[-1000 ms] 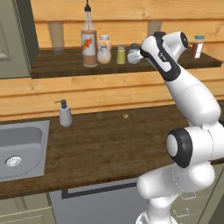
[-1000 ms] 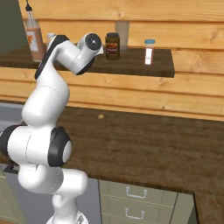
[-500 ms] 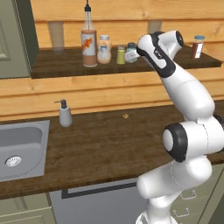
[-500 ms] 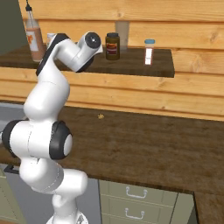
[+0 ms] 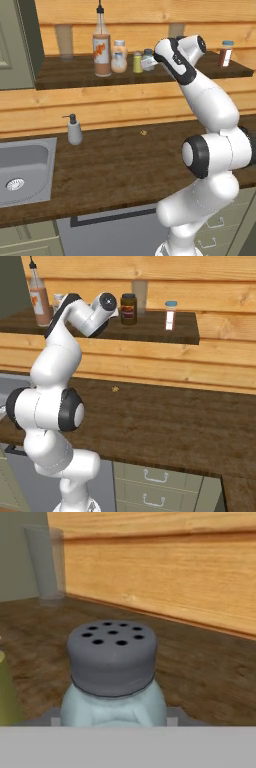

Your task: Put the shaker and condiment bottle from the counter next to their counterparts in the cabinet.

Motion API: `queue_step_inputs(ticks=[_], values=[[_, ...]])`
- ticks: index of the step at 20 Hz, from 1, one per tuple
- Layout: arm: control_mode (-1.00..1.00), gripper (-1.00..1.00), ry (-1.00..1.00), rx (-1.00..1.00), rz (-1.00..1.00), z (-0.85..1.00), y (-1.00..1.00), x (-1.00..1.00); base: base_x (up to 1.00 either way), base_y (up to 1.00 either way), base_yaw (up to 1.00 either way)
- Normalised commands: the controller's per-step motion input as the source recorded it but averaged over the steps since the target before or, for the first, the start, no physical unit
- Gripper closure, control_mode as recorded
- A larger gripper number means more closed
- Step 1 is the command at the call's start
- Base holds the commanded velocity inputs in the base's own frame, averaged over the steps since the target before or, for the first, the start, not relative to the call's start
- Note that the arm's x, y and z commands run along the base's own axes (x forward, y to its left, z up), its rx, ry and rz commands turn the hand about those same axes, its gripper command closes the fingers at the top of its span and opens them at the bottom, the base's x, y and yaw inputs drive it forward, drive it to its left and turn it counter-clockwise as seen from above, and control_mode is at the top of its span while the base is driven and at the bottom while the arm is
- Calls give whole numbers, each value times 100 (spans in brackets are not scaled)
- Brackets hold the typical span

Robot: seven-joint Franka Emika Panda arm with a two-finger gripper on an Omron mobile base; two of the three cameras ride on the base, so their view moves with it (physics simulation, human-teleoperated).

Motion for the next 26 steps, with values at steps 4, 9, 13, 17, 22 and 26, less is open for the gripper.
queue_step_inputs(ticks=[4,9,13,17,22,26], values=[[-100,-100,0,0,1,-45,0,30,0,0,0],[-100,-100,0,0,2,-35,0,12,0,0,0],[-100,-100,0,0,0,-22,0,-6,0,0,0],[-100,-100,0,1,0,-19,0,-28,0,0,0],[-100,-100,0,4,0,-3,-5,-30,0,0,0],[-100,-100,0,8,0,0,-15,-36,0,0,0]])
